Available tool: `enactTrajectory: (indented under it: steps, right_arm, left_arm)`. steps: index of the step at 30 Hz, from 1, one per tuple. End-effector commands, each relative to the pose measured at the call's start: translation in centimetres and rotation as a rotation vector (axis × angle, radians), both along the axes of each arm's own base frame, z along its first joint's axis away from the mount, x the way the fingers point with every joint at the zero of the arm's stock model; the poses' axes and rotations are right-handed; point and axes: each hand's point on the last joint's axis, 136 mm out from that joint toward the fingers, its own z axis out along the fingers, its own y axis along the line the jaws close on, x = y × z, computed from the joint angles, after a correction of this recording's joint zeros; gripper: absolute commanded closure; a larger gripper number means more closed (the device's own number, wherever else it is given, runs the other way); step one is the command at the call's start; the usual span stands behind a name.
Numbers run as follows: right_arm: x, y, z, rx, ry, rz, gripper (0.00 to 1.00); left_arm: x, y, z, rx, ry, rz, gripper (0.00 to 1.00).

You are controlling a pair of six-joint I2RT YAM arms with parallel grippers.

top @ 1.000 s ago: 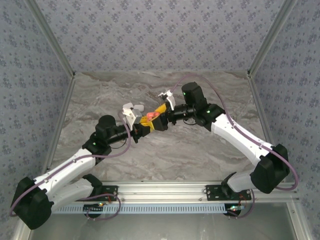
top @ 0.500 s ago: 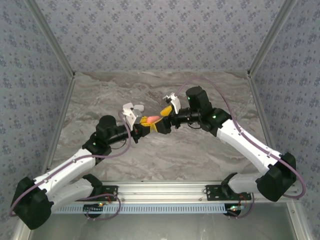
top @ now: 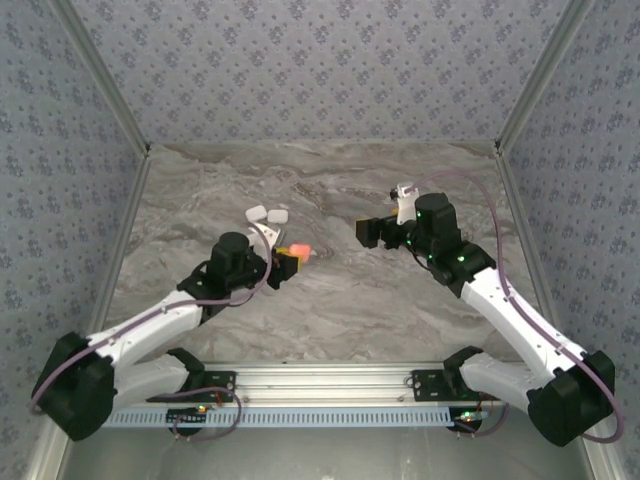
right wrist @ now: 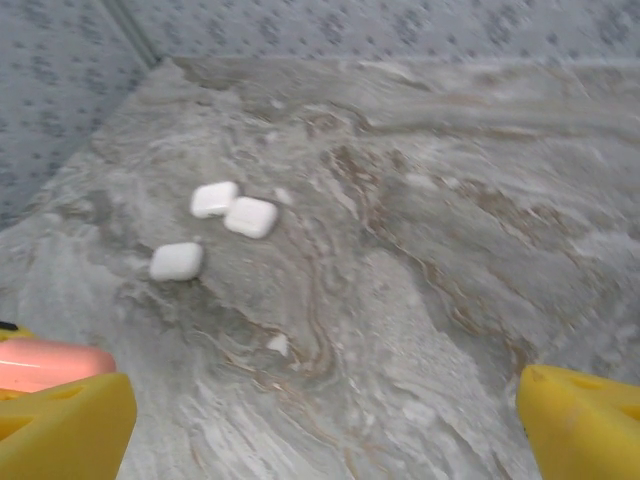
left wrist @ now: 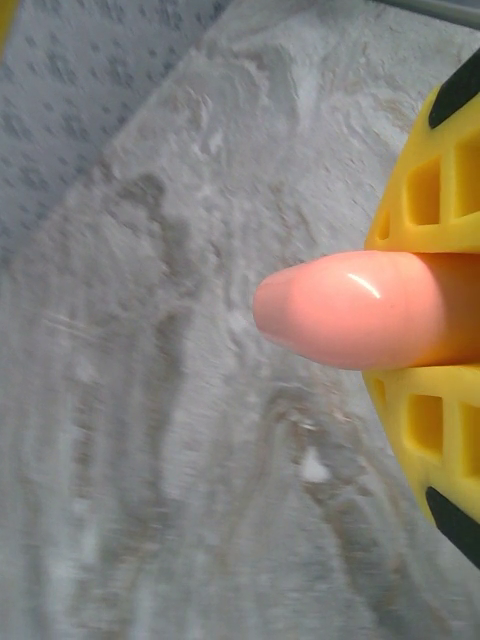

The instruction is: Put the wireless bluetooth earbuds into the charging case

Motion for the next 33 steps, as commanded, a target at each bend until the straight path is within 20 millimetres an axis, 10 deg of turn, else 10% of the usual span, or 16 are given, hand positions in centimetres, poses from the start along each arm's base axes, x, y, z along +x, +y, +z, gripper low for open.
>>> enactTrajectory:
  steps: [1, 13, 25, 33]
  right_arm:
    - [0.8, -0.7, 0.0, 0.045, 0.005, -0.069, 0.0]
    - [0.5, -1.3, -1.3, 0.002, 0.045, -0.083, 0.0]
    - [0.5, -1.9, -0.9, -0.041, 0.046, -0.08, 0.0]
    - [0.3, -5.5, 0.3, -0.129, 0.004, -0.168, 0.0]
  left_arm:
    - [0.4, 0.3, -3.7, 0.022, 0.169, 0.073, 1.0]
    - [1.7, -1.5, -9.9, 0.072, 0.423, 0.106, 0.99]
    - [2.4, 0.7, -11.0, 0.105, 0.464, 0.175, 0.47]
    - [4.3, 2.6, -7.1, 0.101, 0.336, 0.232, 0.17]
